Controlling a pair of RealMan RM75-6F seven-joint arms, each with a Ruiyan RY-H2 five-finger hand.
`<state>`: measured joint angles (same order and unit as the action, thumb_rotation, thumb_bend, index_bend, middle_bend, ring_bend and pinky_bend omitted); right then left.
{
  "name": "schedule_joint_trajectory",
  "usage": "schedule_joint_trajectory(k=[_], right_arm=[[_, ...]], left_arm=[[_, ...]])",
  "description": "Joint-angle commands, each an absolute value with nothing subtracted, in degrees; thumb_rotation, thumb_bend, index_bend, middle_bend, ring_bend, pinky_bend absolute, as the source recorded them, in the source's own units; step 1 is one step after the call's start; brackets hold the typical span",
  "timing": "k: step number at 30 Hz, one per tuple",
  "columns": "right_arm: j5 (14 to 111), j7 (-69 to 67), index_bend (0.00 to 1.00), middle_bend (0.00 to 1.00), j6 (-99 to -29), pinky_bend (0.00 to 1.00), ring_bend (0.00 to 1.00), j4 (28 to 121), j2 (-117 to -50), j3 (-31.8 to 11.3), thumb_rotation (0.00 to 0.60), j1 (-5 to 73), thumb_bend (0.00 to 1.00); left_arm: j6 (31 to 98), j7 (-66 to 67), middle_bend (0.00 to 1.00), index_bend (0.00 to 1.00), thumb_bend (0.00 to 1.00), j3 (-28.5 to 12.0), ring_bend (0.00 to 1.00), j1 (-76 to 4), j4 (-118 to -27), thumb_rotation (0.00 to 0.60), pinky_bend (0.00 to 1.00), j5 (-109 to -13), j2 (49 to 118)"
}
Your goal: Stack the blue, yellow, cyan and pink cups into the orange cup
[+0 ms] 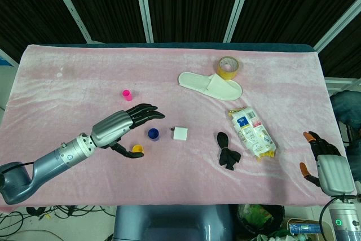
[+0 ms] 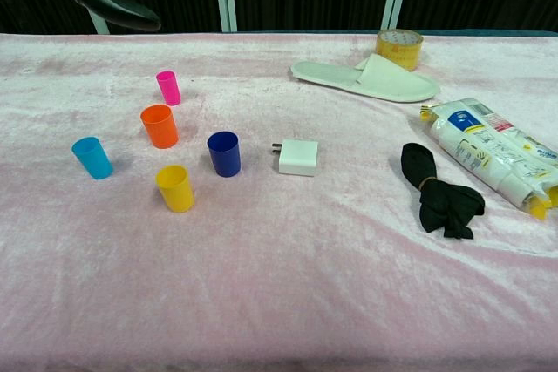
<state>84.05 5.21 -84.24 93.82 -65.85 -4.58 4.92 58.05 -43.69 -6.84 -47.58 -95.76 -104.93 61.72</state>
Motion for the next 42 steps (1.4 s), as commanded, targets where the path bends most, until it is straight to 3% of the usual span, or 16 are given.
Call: schedule_joint_trajectory(k=[1,11,16,25,35,42], right_arm=[[84.0,5.1,0.14,0.1,-84.1,0.24,0.17,93.8,-65.8,-4.6,0.6,5.0,0.29],[83.7,5.1,0.14,0.1,-84.1,0.24,0.17,94.0,-65.8,-4.6,0.6,4.9,0.29],[83.9,4.6,0.14,0.1,-84.3,0.24,0.17,94.1,-65.5,-4.5,0.6,4.7,0.29],[84.1,4.1,0.14,0.1,-83.9,0.24,0.17,94.1,-65.3,-4.3,0.6,4.8,0.29],[83.6,3.8,0.14,0.1,-84.0,0.24,0.17,94.4,-65.2,-4.5,0.6,4.7,0.29],[83.3,3.6,0.14,0.1,-83.7,0.24,0.17,94.4,-65.1,-4.6,0.6,4.7,0.29]], left_arm=[[58.3,-42.9,0.12,0.1,0.18,-6.1,0.0,-47.9,-95.6,0.6,0.0,-104.9,62.2],[59.7,-35.8,0.13,0.1,0.18,-5.4,0.0,-47.6,-94.9,0.6,0.0,-102.7,63.4],[60.6,-32.4,0.18,0.1,0.18,-4.7,0.0,-46.9,-94.3,0.6,0.0,-101.6,64.4],[60.2,-19.3,0.15,0.09,0.18,-5.8,0.0,-45.8,-94.3,0.6,0.0,-97.0,66.1],[53.6,2.6,0.14,0.11,0.18,-6.1,0.0,-46.0,-91.1,0.6,0.0,-87.6,71.9],[50.1,6.7,0.16,0.12,0.18,-6.7,0.0,-47.8,-90.4,0.6,0.0,-84.1,74.6]])
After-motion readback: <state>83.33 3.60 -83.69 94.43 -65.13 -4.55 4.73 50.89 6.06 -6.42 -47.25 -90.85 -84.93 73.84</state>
